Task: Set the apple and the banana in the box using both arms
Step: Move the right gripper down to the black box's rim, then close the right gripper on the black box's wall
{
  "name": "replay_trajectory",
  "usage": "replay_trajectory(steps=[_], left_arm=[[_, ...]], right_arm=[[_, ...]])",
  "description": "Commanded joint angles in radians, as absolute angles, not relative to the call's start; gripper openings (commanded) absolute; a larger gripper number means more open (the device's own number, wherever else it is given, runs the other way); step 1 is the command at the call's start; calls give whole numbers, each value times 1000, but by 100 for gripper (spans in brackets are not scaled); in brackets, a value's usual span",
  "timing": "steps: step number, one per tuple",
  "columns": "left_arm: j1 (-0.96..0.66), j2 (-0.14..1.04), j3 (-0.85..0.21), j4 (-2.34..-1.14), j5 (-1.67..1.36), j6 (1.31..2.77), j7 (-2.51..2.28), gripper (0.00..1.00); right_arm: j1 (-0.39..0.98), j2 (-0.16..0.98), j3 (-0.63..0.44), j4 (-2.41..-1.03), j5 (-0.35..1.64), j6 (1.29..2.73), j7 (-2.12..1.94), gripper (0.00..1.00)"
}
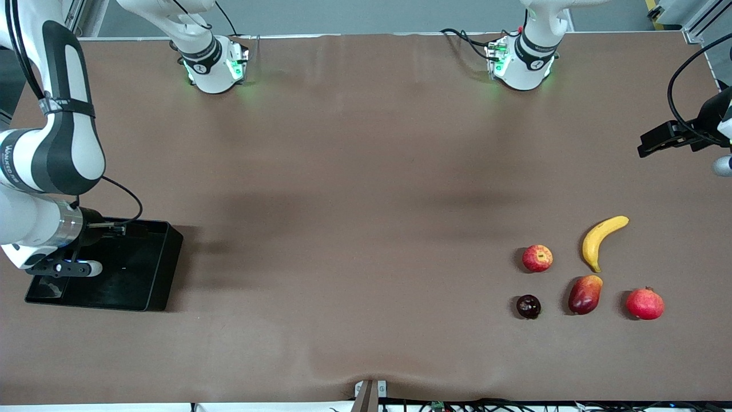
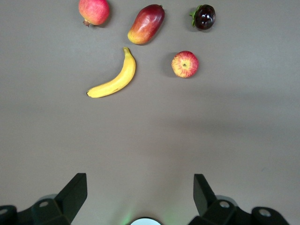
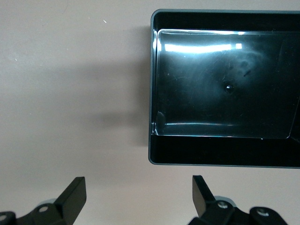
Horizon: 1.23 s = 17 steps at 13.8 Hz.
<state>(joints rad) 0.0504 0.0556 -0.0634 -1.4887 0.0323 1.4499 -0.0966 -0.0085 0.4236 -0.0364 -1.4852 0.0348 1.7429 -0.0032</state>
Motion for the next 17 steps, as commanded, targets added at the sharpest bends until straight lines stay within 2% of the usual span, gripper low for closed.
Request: replay_trajectory(steps=[1, 4, 7, 11, 17], left_arm=[[49, 60, -64, -1476, 37, 1443, -86, 100], [49, 60, -66, -1476, 37, 1443, -86, 100], [49, 60, -64, -1476, 37, 1443, -86, 100], [49, 60, -64, -1477, 37, 1443, -87, 100], [49, 60, -64, -1477, 37, 1443, -86, 100]], right_arm=[[-12, 411, -32, -1488, 31, 1744, 0, 100], [-15, 414, -32, -1502, 31, 1805, 2, 100], [-17, 419, -32, -1564, 29, 1935, -2, 100], [-12, 488, -32, -1578, 20, 2023, -2, 100], [-5, 557, -32, -1591, 14, 2049, -2, 100]])
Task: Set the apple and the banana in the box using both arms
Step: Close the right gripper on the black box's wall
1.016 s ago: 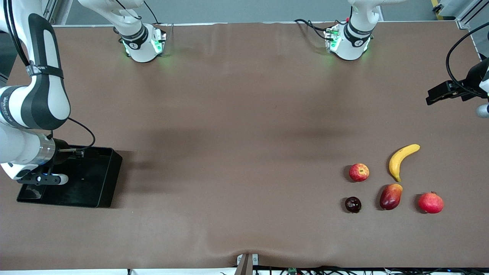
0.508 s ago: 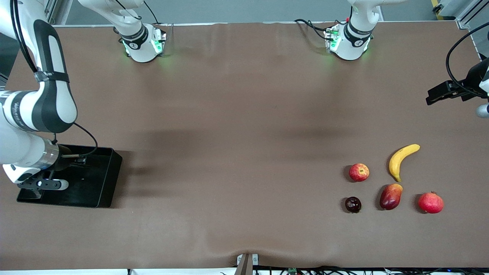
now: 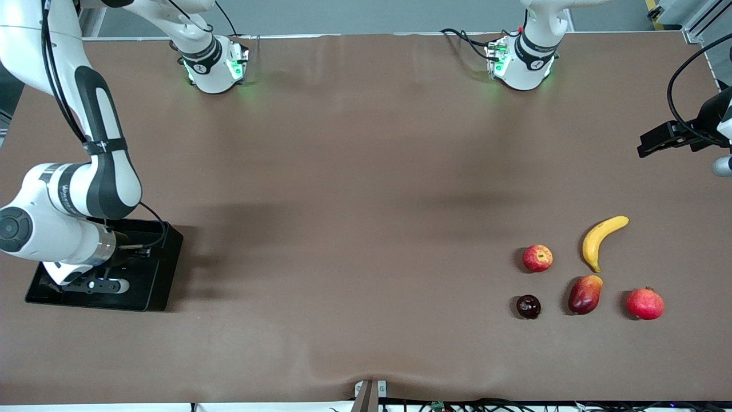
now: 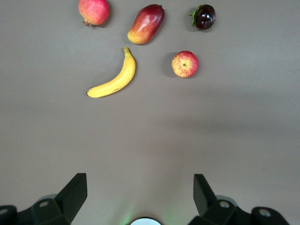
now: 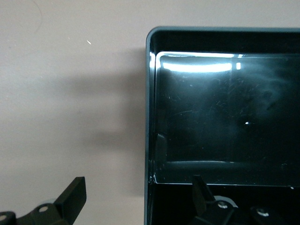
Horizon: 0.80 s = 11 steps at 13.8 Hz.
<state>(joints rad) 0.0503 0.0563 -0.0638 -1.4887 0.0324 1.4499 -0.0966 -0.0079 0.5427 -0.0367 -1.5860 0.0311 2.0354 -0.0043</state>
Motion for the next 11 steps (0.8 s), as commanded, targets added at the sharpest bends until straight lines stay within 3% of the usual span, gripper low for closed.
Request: replay_trajectory(steps=[1, 8, 9, 10, 11], left_arm=[[51, 60, -64, -1477, 37, 1443, -86, 100], [51, 60, -66, -1477, 40, 1443, -86, 100], [51, 60, -66, -1477, 40, 1443, -86, 100], [51, 60, -66, -1477, 40, 1443, -86, 100], [51, 60, -66, -1477, 40, 1443, -86, 100]], right_arm=[[-5, 571, -32, -1591, -3, 2072, -2, 100], [0, 626, -31, -1592, -18, 2080, 9, 100], [8, 633, -31, -1592, -18, 2080, 14, 85], [6, 634, -31, -1592, -17, 2079, 14, 56], [5, 635, -31, -1592, -17, 2079, 14, 21]])
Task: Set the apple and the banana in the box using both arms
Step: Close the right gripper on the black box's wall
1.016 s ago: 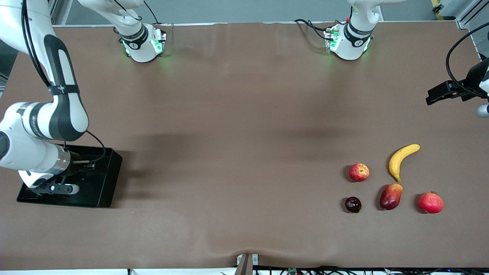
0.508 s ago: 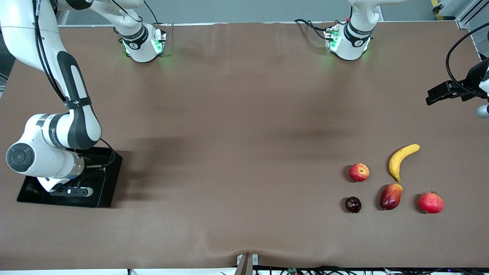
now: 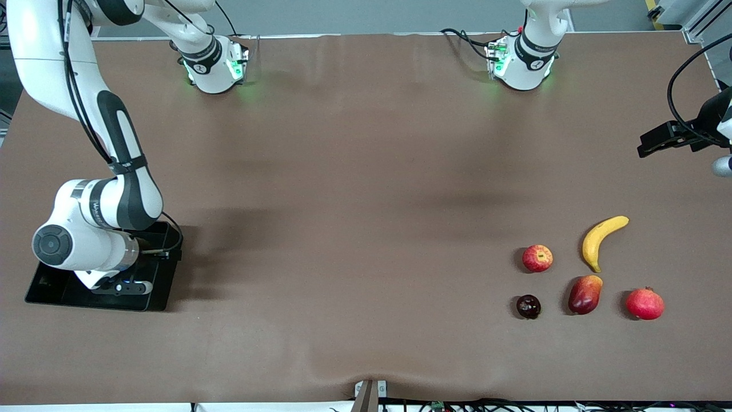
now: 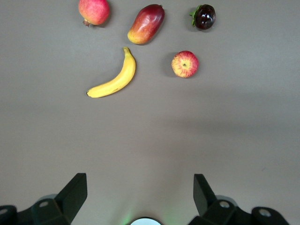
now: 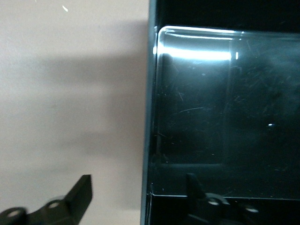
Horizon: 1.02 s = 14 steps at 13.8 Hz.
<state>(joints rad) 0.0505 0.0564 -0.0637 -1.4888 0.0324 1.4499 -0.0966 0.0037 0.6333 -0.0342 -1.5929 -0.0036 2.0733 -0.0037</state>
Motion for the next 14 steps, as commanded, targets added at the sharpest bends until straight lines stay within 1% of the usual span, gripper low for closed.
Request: replay_trajectory(steps=[1, 8, 12, 14], left_arm=[[51, 60, -66, -1477, 40, 1443, -86, 100], [51, 61, -64, -1477, 40, 1443, -86, 100], [49, 61, -66, -1477, 40, 1443, -86, 100], [51, 61, -66, -1477, 40, 1443, -86, 100]], right_arm=[[3, 637, -31, -1592, -17, 2074, 14, 0], [6, 634, -31, -1585, -14, 2071, 14, 0], [20, 620, -28, -1557, -15, 2071, 11, 0], [44, 592, -28, -1552, -17, 2068, 24, 0]])
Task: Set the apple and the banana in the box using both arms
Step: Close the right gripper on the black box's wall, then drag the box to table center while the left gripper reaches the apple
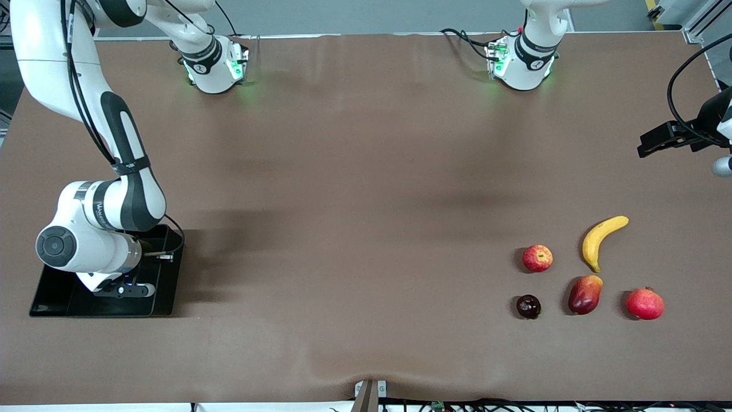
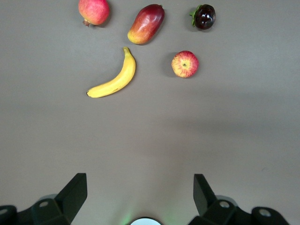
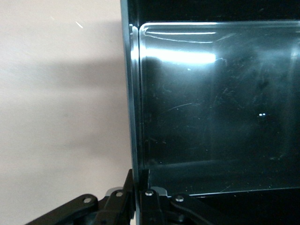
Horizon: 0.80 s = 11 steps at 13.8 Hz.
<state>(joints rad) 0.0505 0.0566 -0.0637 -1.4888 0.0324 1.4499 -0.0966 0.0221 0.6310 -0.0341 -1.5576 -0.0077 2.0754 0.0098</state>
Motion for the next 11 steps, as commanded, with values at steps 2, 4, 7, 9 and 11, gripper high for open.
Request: replay_trajectory(steps=[2, 4, 7, 9, 11], left_arm=[[51, 61, -64, -1477, 41, 1443, -86, 100], [51, 63, -66, -1477, 41, 1443, -86, 100], [52, 66, -64, -1477, 41, 1443, -86, 100], [55, 66, -64, -1480, 41, 1442, -86, 100], [63, 66, -63, -1497, 41, 1442, -86, 100]], right_arm=[[64, 566, -26, -1552, -15, 2059, 49, 0], [119, 548, -28, -1549, -18, 2049, 54, 0], [193, 543, -26, -1517, -17, 2007, 167, 0], [242, 543, -25, -1484, -9, 1964, 227, 0], [303, 545, -25, -1468, -6, 1962, 279, 0]])
